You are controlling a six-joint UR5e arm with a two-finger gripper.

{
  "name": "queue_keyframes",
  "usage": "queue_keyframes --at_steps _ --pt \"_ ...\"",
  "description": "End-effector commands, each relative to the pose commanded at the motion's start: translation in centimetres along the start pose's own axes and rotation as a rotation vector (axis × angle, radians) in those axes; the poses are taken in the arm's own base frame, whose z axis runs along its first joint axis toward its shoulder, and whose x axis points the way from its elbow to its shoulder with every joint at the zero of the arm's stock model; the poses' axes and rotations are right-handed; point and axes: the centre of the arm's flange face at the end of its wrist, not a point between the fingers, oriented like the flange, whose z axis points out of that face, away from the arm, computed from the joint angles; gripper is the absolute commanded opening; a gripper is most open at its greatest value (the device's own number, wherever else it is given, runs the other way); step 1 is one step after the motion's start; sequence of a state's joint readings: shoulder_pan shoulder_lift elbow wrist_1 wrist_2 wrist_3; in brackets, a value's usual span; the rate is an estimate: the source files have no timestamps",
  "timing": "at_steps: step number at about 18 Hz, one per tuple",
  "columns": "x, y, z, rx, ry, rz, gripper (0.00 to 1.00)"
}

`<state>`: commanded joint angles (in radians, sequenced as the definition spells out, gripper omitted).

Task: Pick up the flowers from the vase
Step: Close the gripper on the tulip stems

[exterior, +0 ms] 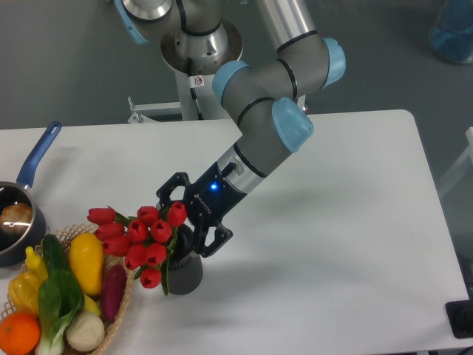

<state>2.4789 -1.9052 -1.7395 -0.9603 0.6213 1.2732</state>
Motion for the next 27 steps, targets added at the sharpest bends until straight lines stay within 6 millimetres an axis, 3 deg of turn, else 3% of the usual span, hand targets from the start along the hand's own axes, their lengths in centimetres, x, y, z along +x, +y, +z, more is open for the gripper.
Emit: queue_keyframes --at_steps 3,10,15,22,27 --pt "-0.04 0.07 0.05 0.000 0.001 0.000 0.77" --pt "-0.01 0.03 0.00 -0.003 -0.001 0.002 0.61" --pt "-0.01 0.03 0.00 -0.003 -0.001 0.002 0.58" --pt "0.02 0.09 0.04 -0.003 0.000 -0.001 0.43" --pt "0.02 0.09 0.04 -0.003 0.000 0.000 0.43"
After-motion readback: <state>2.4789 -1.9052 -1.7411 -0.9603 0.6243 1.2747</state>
